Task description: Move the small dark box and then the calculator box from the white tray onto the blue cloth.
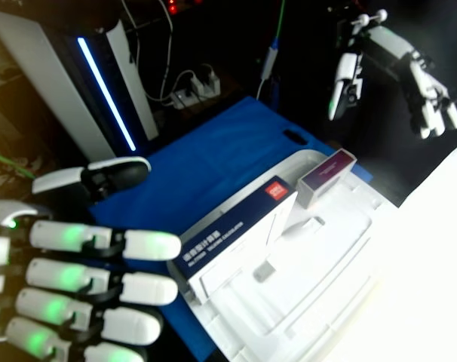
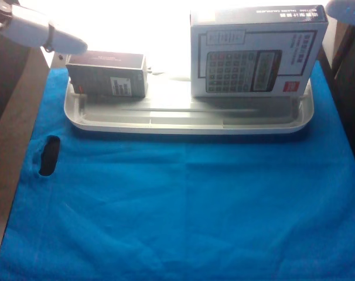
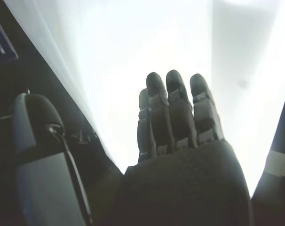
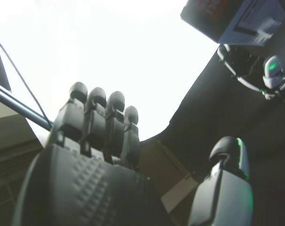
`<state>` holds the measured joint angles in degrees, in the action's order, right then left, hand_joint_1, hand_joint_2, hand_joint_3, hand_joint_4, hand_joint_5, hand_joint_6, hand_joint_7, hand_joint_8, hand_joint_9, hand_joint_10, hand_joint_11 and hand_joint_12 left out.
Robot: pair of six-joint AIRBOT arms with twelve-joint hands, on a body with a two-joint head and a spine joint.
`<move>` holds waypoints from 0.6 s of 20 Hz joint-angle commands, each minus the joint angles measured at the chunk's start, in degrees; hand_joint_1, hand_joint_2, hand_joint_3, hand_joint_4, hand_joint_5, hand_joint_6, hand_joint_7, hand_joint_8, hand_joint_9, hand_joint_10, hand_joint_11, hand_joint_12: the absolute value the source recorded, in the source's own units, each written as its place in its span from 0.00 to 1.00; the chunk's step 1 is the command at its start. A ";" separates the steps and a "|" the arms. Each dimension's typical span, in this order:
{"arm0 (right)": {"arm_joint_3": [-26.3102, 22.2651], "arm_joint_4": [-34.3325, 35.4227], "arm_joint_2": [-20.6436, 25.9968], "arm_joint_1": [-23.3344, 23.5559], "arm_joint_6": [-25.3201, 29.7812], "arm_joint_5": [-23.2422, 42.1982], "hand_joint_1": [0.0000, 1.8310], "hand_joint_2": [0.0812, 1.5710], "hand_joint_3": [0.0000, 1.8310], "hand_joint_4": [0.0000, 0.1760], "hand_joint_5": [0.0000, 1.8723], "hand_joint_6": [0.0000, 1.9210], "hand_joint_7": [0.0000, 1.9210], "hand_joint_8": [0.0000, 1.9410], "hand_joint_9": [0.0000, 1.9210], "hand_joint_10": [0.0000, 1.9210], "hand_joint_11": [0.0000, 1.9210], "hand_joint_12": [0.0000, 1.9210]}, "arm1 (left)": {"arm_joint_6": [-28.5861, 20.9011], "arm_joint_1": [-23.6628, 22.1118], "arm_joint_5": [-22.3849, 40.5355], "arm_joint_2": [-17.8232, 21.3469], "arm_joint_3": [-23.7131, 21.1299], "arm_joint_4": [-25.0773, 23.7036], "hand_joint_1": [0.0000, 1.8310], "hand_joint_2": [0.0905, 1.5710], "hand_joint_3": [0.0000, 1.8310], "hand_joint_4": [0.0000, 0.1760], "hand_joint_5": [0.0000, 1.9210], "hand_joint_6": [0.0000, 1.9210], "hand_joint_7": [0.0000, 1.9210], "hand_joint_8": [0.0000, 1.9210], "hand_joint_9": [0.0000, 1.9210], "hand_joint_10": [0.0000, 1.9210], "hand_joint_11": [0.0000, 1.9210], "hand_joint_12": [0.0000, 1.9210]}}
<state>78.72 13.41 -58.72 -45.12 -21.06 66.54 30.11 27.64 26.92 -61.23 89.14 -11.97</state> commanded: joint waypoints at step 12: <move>0.66 0.07 -0.57 0.94 0.62 6.76 0.40 0.44 0.00 0.37 0.20 0.00 0.19 0.00 0.12 0.00 0.06 0.04 | -8.58 -5.90 -11.89 -4.36 4.74 -23.41 0.54 0.41 0.00 0.18 0.11 0.00 0.19 0.00 0.14 0.00 0.03 0.11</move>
<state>78.96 12.38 -59.44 -45.12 -20.99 66.54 21.61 22.44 11.97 -65.80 93.71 -36.01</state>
